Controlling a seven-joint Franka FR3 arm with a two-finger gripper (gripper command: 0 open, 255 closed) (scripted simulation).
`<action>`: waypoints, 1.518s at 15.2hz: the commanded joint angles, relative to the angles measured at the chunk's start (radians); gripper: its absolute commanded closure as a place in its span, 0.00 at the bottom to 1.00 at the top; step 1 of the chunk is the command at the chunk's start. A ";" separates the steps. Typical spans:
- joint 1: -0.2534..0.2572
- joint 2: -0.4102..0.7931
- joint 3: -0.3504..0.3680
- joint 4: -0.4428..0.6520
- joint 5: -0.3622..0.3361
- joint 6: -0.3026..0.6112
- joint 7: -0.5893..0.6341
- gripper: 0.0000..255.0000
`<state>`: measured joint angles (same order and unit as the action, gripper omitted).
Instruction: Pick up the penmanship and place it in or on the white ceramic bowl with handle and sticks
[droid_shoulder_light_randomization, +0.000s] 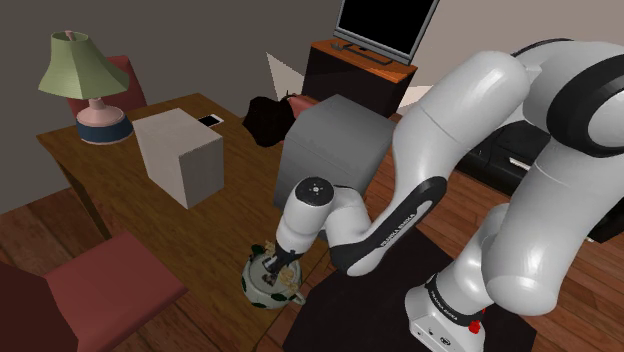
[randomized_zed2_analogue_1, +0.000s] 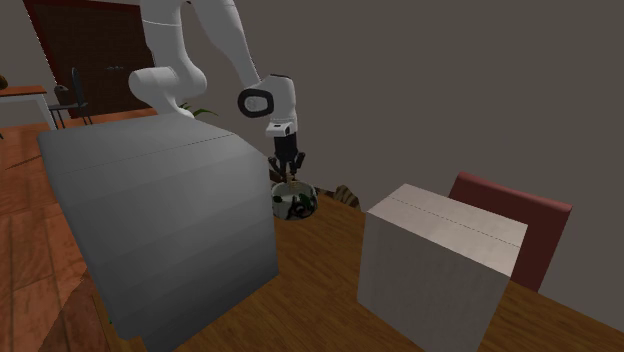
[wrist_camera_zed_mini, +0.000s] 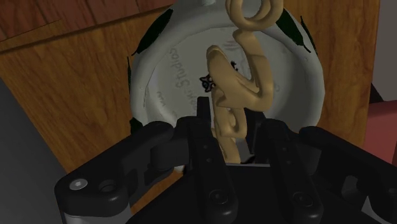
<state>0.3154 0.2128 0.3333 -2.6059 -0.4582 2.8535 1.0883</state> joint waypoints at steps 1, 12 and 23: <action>0.004 0.005 -0.005 0.000 -0.009 0.004 0.007 1.00; 0.004 0.005 -0.005 0.000 -0.009 0.004 0.007 0.00; -0.061 -0.167 0.116 -0.037 0.246 -0.107 -0.180 0.00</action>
<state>0.2547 0.0458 0.4488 -2.6425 -0.2131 2.7468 0.9084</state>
